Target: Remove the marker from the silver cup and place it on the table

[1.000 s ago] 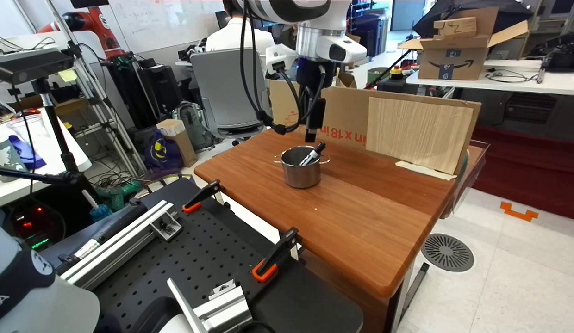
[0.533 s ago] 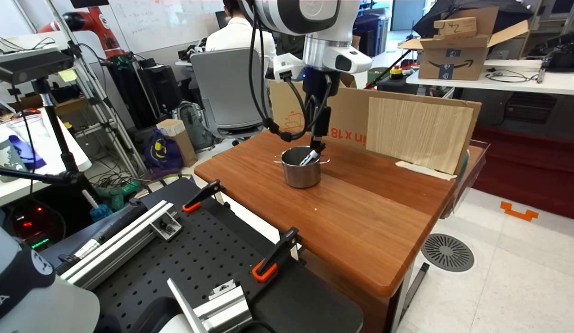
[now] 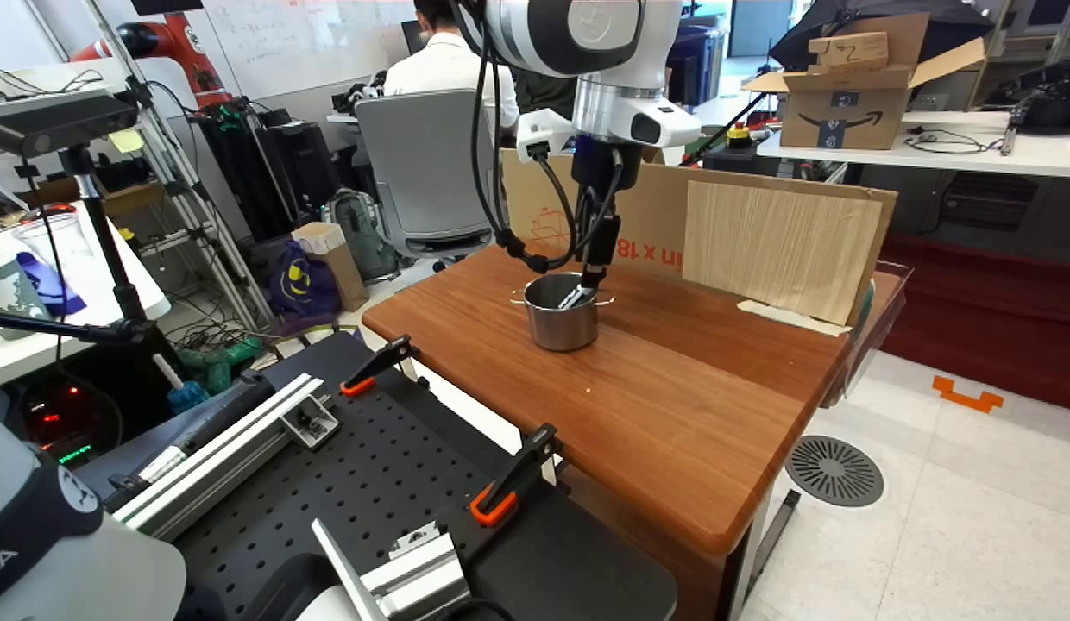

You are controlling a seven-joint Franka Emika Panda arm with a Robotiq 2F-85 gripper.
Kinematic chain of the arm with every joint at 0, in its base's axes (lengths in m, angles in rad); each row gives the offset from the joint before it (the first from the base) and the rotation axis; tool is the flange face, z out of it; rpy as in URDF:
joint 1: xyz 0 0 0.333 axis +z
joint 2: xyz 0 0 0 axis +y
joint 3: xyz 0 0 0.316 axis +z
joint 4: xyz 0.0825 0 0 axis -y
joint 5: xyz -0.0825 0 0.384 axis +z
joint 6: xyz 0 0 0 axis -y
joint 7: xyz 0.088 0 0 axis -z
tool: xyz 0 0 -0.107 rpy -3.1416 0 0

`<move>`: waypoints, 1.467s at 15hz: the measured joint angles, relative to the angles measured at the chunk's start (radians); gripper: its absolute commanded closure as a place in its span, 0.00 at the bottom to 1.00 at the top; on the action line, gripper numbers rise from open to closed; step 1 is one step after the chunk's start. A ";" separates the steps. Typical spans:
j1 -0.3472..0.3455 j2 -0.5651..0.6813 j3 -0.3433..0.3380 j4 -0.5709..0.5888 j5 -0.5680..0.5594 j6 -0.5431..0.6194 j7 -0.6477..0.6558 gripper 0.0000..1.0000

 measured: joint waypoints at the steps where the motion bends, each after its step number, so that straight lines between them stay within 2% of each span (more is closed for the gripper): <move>1: 0.001 0.002 0.000 0.004 0.000 0.000 0.004 0.66; 5: 0.007 0.005 0.000 0.015 0.000 0.000 0.026 0.97; 6: 0.007 0.005 -0.001 0.017 0.000 0.000 0.029 0.99; 8: 0.007 0.005 -0.005 0.019 0.000 -0.002 0.031 0.95; 15: 0.007 -0.016 -0.009 0.017 0.000 -0.009 0.029 0.95; 18: 0.007 -0.098 -0.010 -0.010 -0.004 -0.053 0.017 0.95; 22: 0.007 -0.274 -0.012 -0.097 -0.040 -0.105 0.005 0.95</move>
